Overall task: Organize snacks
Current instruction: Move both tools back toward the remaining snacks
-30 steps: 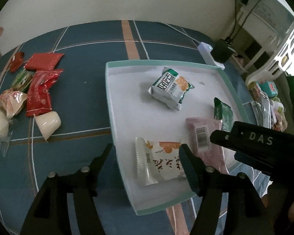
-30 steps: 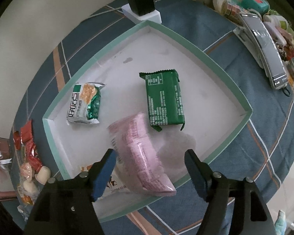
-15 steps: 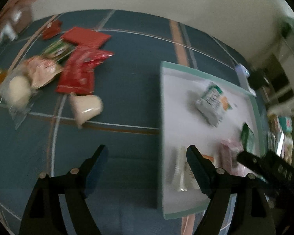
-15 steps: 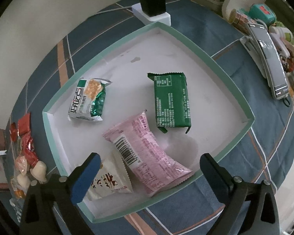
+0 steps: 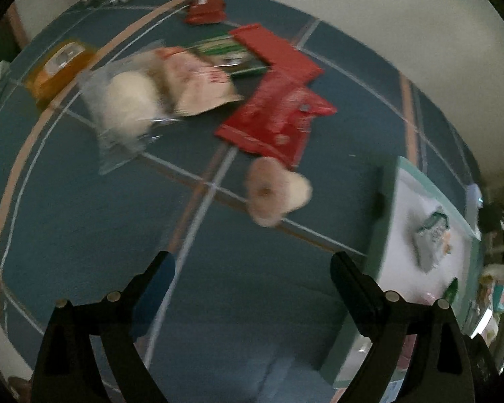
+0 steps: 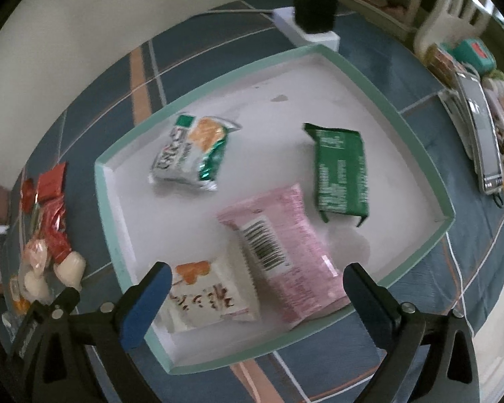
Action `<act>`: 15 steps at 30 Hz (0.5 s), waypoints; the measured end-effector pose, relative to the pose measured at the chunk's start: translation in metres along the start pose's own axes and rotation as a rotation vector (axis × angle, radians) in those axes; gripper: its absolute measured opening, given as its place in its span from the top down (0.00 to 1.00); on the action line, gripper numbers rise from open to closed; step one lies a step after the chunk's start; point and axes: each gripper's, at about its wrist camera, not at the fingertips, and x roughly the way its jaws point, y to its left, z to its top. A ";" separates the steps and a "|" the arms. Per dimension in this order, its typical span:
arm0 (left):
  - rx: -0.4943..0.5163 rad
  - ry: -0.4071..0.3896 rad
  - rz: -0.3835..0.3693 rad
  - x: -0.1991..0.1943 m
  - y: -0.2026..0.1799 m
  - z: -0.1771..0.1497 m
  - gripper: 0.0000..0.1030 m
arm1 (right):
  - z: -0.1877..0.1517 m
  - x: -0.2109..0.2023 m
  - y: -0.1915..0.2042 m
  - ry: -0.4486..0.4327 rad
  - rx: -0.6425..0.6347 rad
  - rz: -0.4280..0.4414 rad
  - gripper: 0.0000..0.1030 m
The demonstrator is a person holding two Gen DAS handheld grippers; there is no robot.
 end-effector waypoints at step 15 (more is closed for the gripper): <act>-0.106 -0.035 0.071 -0.020 0.082 0.035 0.00 | -0.026 -0.005 0.064 -0.014 -0.205 0.075 0.00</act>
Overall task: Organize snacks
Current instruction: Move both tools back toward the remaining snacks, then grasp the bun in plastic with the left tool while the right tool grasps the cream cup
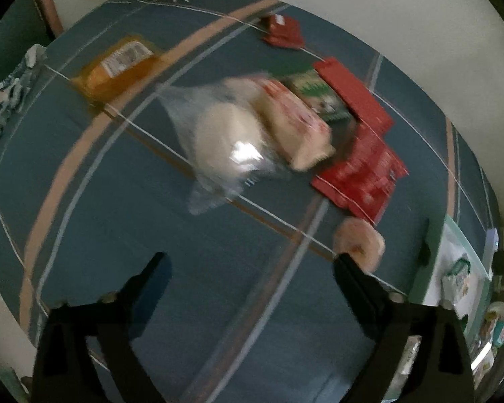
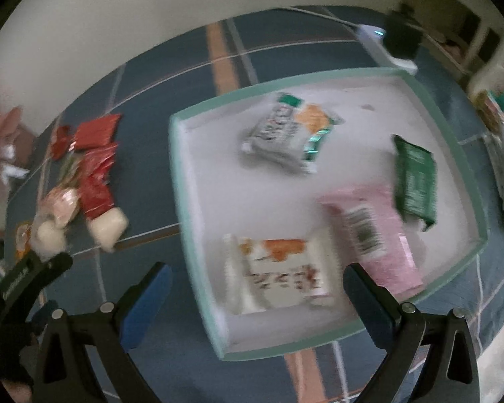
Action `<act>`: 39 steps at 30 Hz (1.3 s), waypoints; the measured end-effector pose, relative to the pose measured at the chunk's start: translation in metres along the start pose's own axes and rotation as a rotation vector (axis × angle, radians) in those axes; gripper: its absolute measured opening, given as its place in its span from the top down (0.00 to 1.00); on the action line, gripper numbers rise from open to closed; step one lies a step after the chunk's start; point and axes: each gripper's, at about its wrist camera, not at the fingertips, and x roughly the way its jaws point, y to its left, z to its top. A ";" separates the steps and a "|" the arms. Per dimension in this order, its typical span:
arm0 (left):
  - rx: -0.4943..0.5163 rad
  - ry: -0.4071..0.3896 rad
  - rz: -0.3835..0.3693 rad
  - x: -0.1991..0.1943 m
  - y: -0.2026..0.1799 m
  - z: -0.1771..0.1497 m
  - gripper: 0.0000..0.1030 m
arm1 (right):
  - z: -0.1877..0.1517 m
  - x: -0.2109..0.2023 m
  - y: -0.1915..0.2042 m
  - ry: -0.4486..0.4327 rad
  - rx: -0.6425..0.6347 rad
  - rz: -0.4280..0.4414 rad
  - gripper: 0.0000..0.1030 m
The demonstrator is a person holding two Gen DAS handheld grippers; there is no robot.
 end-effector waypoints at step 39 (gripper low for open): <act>-0.017 -0.046 -0.018 0.017 0.036 0.066 0.00 | 0.005 0.031 0.127 -0.083 -0.307 0.203 0.00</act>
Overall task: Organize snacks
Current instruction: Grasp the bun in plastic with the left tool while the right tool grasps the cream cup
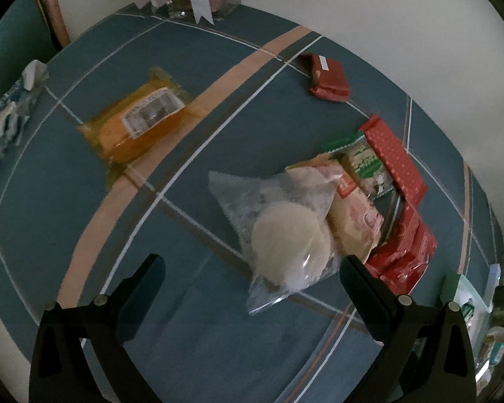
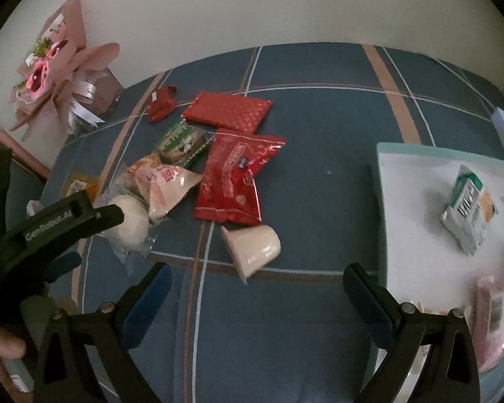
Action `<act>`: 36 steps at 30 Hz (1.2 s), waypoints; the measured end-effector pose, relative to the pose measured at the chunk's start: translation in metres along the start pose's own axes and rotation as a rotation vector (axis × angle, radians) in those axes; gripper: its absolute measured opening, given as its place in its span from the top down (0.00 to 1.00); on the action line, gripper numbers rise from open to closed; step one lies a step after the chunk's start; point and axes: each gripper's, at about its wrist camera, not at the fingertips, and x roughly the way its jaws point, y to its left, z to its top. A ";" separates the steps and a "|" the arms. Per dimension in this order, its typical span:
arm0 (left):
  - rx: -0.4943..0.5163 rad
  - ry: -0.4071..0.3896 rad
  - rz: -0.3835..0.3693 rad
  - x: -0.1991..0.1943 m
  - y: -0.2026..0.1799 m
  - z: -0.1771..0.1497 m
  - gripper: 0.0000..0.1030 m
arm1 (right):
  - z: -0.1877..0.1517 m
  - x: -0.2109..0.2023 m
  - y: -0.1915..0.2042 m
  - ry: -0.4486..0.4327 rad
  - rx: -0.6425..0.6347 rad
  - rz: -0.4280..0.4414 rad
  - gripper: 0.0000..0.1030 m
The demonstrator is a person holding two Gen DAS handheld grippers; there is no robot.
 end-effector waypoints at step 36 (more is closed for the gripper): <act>0.040 0.051 -0.097 0.032 -0.030 0.010 0.47 | 0.011 0.046 -0.002 0.054 -0.006 0.058 0.59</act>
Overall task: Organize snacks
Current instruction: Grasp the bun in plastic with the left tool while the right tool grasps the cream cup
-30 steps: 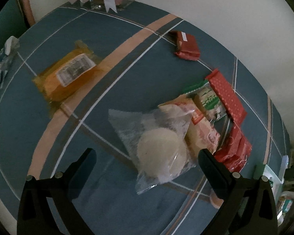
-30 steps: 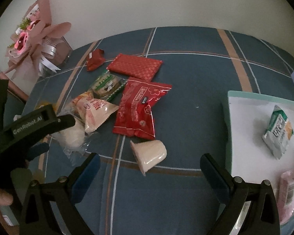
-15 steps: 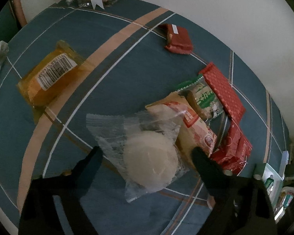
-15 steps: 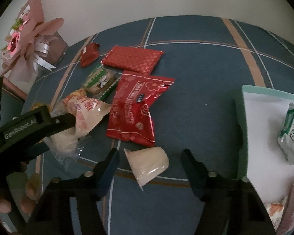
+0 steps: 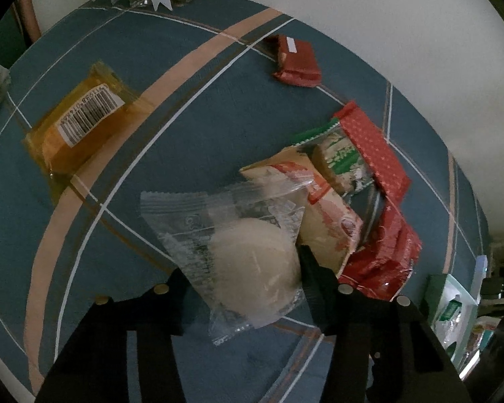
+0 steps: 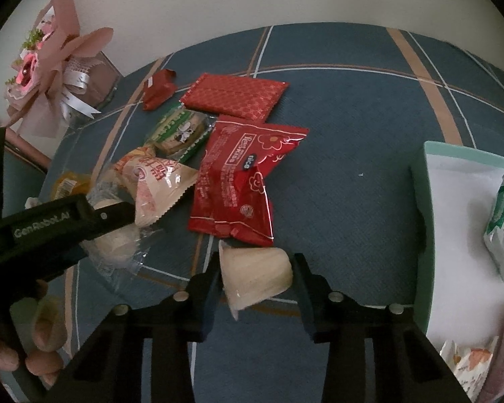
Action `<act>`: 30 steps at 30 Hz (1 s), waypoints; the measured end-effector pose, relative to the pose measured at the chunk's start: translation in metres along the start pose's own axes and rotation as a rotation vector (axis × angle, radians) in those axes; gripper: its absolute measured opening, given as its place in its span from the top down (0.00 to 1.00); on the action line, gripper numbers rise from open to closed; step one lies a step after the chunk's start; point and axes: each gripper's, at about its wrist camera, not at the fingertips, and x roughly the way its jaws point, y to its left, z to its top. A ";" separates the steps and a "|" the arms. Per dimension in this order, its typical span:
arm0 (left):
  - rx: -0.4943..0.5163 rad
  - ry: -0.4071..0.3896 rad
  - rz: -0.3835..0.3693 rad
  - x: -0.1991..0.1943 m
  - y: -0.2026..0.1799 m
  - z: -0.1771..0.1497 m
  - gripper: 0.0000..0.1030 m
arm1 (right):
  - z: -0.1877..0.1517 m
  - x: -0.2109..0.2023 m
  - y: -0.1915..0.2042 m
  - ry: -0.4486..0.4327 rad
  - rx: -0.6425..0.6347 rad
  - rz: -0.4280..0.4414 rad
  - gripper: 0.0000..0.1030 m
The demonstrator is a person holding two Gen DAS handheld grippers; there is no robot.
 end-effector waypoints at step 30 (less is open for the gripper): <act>0.079 -0.124 -0.121 -0.088 -0.052 -0.038 0.47 | -0.013 -0.076 -0.029 -0.092 0.113 -0.014 0.60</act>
